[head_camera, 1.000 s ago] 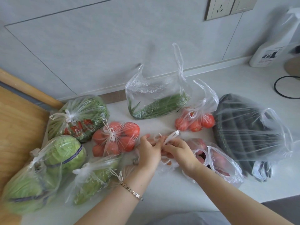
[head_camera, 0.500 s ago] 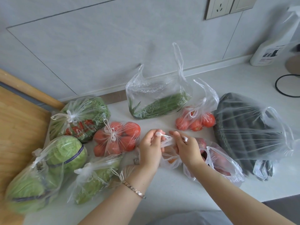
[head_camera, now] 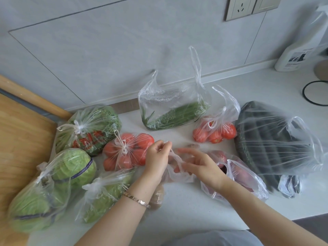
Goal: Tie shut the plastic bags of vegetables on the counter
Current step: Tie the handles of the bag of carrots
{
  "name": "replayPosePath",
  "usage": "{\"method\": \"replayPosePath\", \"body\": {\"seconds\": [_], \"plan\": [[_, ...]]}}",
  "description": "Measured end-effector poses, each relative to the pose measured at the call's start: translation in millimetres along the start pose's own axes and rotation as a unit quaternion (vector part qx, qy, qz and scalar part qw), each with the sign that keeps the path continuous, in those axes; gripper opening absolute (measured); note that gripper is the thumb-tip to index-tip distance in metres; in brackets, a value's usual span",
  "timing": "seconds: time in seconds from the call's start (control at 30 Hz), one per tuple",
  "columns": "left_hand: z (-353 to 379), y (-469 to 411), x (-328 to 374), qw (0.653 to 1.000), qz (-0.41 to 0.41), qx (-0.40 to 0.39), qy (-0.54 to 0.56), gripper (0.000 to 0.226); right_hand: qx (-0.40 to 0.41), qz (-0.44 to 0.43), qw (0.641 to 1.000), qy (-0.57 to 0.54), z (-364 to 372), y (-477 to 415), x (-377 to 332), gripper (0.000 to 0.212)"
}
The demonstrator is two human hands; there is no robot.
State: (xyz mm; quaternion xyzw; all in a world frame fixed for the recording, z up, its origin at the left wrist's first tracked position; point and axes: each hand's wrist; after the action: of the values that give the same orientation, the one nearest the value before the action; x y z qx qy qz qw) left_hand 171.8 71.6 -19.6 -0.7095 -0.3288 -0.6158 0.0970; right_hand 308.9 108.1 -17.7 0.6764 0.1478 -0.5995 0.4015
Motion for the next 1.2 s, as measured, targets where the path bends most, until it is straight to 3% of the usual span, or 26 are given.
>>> {"method": "replayPosePath", "body": {"seconds": [0.07,0.2,0.33,0.47,0.57,0.63,0.73,0.87,0.93,1.0,1.07,1.1,1.2], "plan": [[2,-1,-3,0.997,-0.071,-0.031,0.028,0.024,-0.033,-0.030,0.998,-0.040,-2,2,2,0.046],[9,1,-2,0.967,-0.194,-0.081,0.141,0.023,0.030,-0.053,0.988,-0.143,-2,-1,3,0.035],[7,-4,2,0.950,-0.242,-0.084,0.178,0.037,0.133,-0.053,0.990,-0.014,0,-9,-4,0.026],[-18,-21,9,0.932,-0.269,-0.013,0.242,0.028,0.200,0.040,0.977,-0.058,-16,-21,1,0.034],[-48,-37,-3,0.903,-0.283,0.036,0.320,0.040,0.187,0.135,0.963,-0.140,-35,-28,15,0.036],[-62,-43,-16,0.882,-0.307,0.058,0.353,0.043,0.171,0.191,0.934,-0.249,-42,-30,24,0.038],[-76,-49,-38,0.880,-0.337,0.091,0.323,0.040,0.202,0.246,0.856,-0.408,-53,-31,40,0.036],[-75,-49,-50,0.867,-0.344,0.133,0.336,0.041,0.286,0.270,0.800,-0.452,-55,-33,51,0.031],[-67,-48,-45,0.860,-0.313,0.152,0.374,0.037,0.311,0.252,0.826,-0.396,-50,-35,41,0.032],[-57,-43,-32,0.892,-0.254,0.130,0.350,0.027,0.310,0.199,0.897,-0.244,-45,-35,22,0.035],[-46,-33,-18,0.969,-0.154,0.036,0.191,0.011,0.235,0.100,0.960,-0.111,-38,-30,-6,0.035],[-40,-26,-12,0.991,-0.098,-0.030,0.091,0.007,0.188,0.052,0.980,-0.040,-32,-28,-19,0.033],[-18,-11,0,0.970,0.023,-0.201,-0.134,0.008,0.106,-0.058,0.979,0.162,-13,-31,-42,0.029]]}}
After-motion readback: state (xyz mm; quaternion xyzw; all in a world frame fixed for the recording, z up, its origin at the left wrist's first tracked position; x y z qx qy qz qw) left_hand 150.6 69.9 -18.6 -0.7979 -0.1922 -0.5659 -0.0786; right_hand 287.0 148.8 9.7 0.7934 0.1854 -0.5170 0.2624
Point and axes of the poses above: each hand's wrist, its own y-axis away from the middle knuckle, its own z-axis out of the palm, x = y × z, and after that the axes turned 3 degrees about z, right-handed
